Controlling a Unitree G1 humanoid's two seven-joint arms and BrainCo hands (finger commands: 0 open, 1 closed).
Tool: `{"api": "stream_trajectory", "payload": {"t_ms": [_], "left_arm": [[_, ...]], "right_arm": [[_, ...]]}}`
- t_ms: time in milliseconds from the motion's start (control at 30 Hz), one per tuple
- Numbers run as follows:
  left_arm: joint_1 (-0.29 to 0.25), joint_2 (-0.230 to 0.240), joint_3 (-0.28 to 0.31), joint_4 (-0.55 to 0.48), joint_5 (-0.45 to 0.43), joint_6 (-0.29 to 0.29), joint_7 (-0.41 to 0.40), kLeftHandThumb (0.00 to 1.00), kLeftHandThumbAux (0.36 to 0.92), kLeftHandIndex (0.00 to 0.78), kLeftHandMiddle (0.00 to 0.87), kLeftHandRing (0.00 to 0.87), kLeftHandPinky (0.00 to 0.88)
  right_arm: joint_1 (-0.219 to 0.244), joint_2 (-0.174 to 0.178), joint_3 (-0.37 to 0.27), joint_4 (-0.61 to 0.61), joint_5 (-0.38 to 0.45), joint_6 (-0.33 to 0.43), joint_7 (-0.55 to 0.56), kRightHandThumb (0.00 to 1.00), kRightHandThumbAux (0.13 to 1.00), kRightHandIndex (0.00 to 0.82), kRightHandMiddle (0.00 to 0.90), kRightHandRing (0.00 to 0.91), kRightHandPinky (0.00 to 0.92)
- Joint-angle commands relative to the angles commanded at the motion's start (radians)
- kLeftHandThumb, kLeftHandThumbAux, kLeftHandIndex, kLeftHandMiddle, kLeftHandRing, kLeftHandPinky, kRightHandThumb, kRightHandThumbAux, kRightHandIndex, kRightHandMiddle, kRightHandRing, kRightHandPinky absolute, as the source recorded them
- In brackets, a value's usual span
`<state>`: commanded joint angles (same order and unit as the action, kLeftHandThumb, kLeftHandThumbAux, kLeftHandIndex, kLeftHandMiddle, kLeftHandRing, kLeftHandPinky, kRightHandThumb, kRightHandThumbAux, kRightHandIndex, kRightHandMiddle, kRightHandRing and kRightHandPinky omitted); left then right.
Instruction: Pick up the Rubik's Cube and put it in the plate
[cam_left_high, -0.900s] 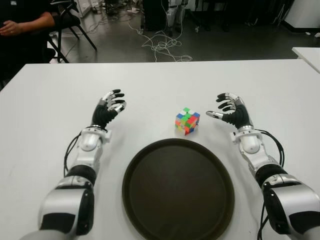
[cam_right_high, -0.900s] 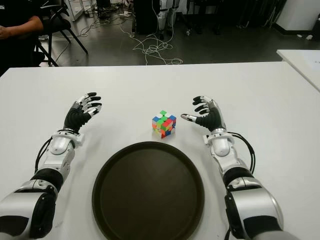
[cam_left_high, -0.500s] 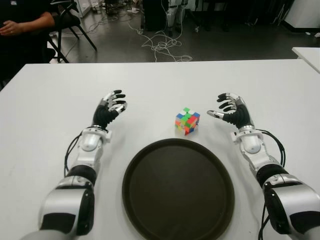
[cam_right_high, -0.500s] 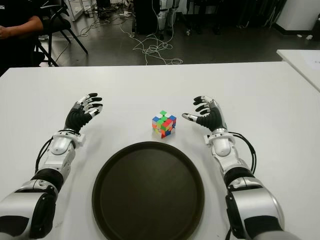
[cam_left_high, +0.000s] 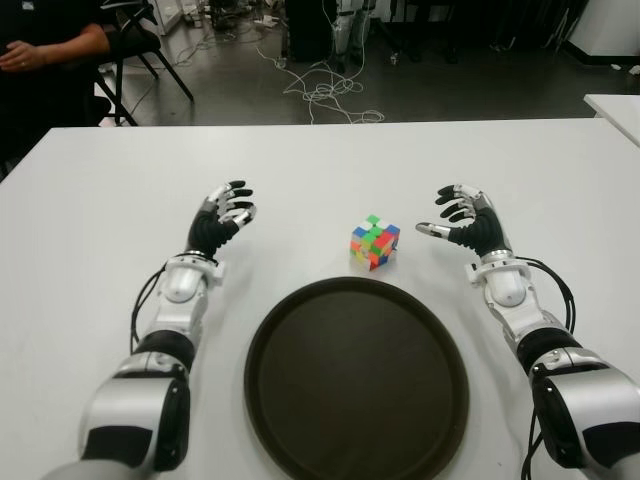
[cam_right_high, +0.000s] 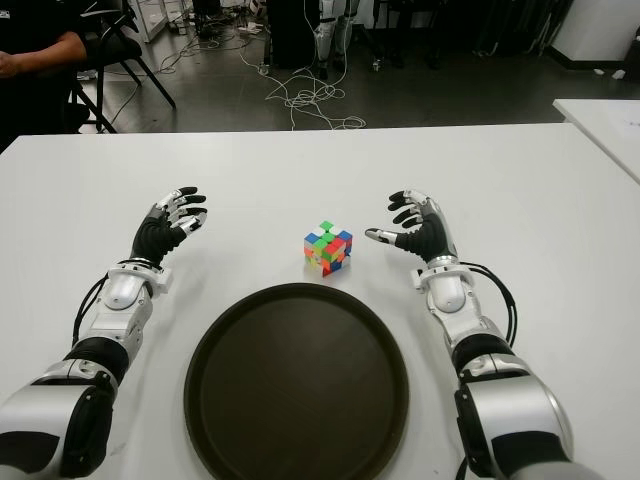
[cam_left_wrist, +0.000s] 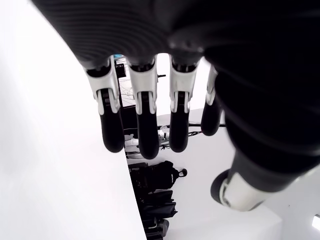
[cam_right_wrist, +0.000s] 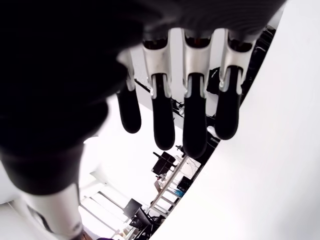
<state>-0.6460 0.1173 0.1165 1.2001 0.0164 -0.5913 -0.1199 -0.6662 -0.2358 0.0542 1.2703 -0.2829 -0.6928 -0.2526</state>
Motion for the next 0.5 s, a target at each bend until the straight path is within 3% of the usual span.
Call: {"api": "stream_trajectory", "payload": {"t_ms": [500], "left_arm": [[0.003, -0.003, 0.000, -0.002, -0.001, -0.004, -0.006, 0.167, 0.743, 0.204, 0.245, 0.255, 0.284]], "right_arm": [[0.000, -0.005, 0.003, 0.001, -0.003, 0.018, -0.001, 0.026, 0.767, 0.342, 0.385, 0.421, 0.425]]}}
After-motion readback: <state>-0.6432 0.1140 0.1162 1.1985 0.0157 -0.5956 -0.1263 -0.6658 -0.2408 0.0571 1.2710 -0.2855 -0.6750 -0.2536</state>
